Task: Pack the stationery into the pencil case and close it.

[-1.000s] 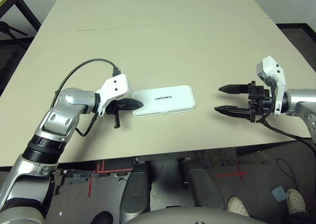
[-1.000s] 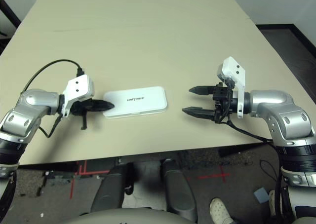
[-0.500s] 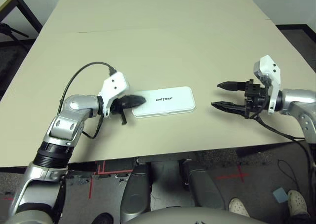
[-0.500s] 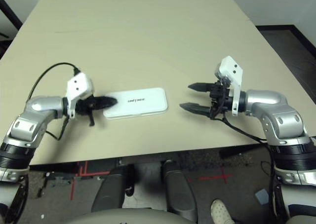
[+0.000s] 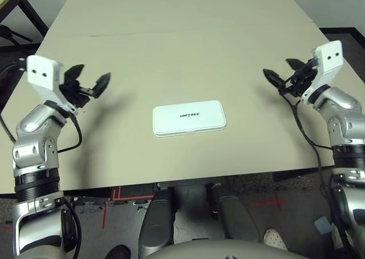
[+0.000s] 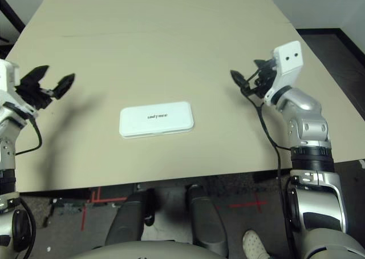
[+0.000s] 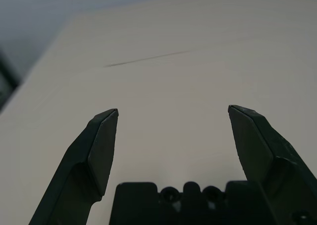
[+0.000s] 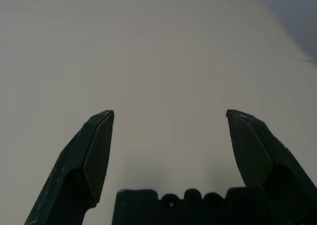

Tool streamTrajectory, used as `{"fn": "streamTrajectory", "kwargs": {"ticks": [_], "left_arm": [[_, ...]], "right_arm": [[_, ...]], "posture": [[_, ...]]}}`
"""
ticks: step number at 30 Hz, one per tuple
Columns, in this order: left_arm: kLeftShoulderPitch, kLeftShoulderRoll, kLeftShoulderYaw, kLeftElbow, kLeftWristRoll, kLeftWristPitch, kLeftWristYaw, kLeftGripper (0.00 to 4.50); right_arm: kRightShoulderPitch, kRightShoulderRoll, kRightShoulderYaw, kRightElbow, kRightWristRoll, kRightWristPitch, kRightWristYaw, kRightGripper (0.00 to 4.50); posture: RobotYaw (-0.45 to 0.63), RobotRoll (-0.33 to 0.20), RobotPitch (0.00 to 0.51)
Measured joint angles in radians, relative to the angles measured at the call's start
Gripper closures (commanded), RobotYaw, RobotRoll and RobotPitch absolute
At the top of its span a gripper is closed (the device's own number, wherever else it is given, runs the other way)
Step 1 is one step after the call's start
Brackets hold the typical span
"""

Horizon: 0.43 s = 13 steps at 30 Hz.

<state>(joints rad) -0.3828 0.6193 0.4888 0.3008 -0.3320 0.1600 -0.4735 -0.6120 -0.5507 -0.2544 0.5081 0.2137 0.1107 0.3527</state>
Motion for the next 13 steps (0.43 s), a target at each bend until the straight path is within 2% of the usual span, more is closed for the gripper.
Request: {"fn": "streamTrajectory", "kwargs": {"ticks": [6, 13], "left_arm": [[-0.006, 0.000, 0.027, 0.151, 0.006, -0.099, 0.072, 0.04], [-0.022, 0.000, 0.020, 0.194, 0.014, -0.160, 0.091, 0.04]], "right_arm": [[-0.021, -0.015, -0.037, 0.172, -0.049, -0.117, -0.151, 0.00], [-0.032, -0.026, -0.041, 0.220, -0.052, -0.156, -0.176, 0.00]], "posture": [[-0.03, 0.000, 0.198], [-0.04, 0.000, 0.211]]}}
